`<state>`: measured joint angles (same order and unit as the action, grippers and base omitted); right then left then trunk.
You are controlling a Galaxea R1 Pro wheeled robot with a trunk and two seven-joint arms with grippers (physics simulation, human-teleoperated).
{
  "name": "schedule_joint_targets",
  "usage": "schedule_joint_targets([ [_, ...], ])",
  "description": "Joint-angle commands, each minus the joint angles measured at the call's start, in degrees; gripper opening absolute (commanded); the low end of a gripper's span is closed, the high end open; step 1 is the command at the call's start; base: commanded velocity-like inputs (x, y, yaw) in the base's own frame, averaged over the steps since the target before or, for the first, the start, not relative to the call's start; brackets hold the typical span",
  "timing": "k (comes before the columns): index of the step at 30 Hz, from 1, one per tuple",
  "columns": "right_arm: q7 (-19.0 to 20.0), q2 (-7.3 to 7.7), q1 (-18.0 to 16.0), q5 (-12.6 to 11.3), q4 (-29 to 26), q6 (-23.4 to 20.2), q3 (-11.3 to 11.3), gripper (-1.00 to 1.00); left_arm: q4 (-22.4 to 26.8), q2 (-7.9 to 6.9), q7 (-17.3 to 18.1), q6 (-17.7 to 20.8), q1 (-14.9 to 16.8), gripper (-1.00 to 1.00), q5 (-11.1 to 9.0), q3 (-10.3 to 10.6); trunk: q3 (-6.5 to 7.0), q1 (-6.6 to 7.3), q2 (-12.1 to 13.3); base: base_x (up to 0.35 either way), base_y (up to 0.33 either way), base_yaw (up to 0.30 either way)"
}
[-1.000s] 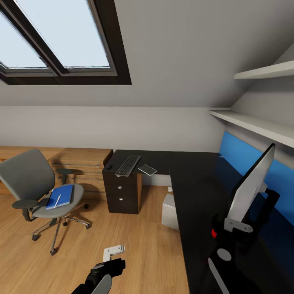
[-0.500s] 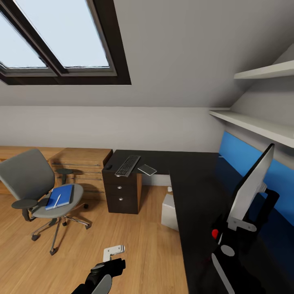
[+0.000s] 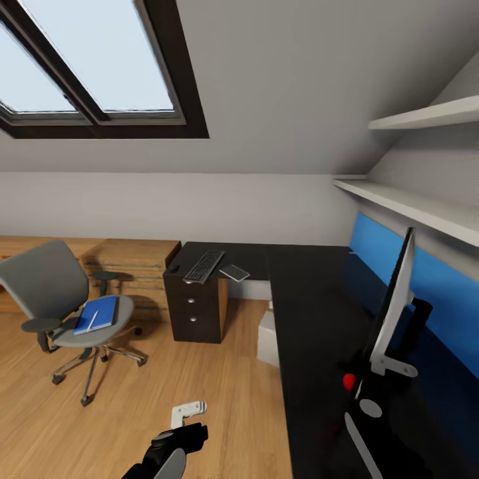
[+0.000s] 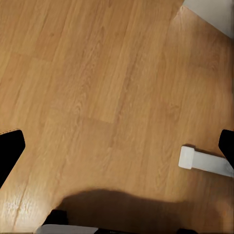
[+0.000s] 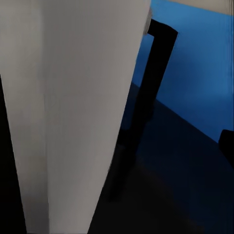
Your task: In the bedroom, organize the workspace by keeping the computer under the desk, ensuring the monitor is on the desk, placing the keyboard on the desk next to the monitor, placing the mouse on the desk next to the keyboard, moving the folder from the swivel chair onto the desk next to the mouse, stacking the notebook on top of the folder with the pen on top of the notebook, and positioning the swivel chair next to the desk.
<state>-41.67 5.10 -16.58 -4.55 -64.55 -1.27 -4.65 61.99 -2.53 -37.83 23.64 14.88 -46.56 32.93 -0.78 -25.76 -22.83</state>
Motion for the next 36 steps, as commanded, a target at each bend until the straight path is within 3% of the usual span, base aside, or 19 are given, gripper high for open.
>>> schedule_joint_targets([
  [1, -0.43, 0.09, -0.04, -0.46, -0.05, -0.14, -0.26, 1.0, 0.08, -0.04, -0.49, 0.1, 0.06, 1.0, -0.37, 0.16, -0.08, -0.02, -0.09, -0.085, -0.3, 0.0],
  [14, -0.43, 0.09, -0.03, -0.46, -0.05, -0.14, -0.27, 1.0, 0.06, -0.02, -0.49, 0.1, 0.06, 1.0, -0.29, 0.15, -0.08, -0.02, -0.09, -0.033, -0.227, 0.0],
  [36, -0.43, 0.0, -0.03, -0.38, -0.03, -0.14, -0.27, 1.0, 0.06, -0.02, -0.49, 0.1, 0.06, 1.0, -0.17, 0.1, -0.08, -0.02, -0.09, -0.175, -0.135, 0.0],
])
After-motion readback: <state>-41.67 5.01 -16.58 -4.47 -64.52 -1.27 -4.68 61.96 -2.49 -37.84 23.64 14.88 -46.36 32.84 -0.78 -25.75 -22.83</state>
